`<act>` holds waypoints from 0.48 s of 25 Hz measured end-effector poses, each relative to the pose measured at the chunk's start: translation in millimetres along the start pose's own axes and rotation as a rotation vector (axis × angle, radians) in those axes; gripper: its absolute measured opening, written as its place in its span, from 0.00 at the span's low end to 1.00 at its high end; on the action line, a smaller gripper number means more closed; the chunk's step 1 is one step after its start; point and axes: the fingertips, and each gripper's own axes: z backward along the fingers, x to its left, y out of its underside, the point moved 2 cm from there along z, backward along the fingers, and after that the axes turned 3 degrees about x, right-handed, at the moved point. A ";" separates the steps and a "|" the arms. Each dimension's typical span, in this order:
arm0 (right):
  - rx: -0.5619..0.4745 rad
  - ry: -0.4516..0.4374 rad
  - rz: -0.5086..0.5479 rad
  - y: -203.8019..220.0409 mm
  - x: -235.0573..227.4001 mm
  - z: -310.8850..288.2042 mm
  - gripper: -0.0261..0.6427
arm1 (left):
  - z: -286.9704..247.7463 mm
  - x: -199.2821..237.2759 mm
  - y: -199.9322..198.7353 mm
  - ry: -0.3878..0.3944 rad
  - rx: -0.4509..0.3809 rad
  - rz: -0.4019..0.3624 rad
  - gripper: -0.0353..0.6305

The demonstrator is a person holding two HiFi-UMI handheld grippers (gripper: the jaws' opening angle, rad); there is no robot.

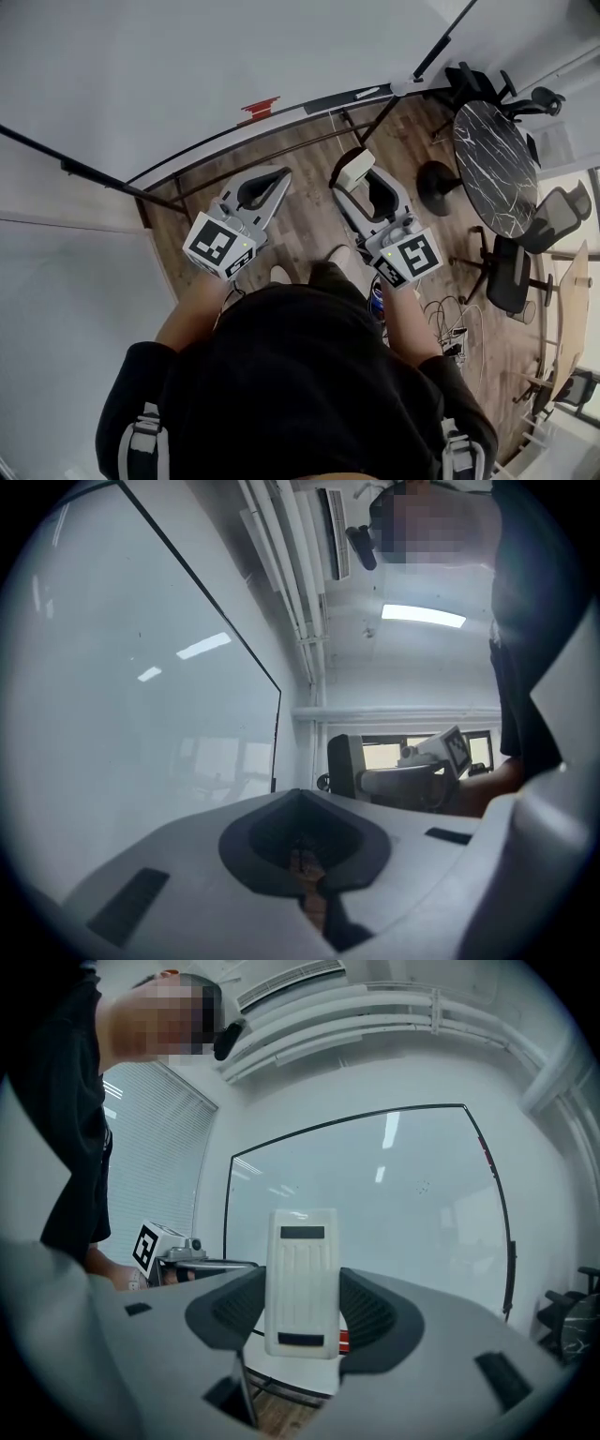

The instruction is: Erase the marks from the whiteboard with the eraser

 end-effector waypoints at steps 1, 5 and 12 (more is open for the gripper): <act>-0.001 0.003 -0.007 1.2 -4.0 -0.1 0.40 | -3.6 0.8 1.6 0.003 0.001 0.003 0.06; -0.007 0.007 -0.019 2.2 -23.7 -2.5 0.40 | -21.1 6.0 1.9 0.004 0.007 0.006 0.06; -0.036 -0.014 -0.018 -1.8 -69.0 -10.9 0.40 | -59.6 18.0 -8.0 -0.039 0.013 -0.013 0.06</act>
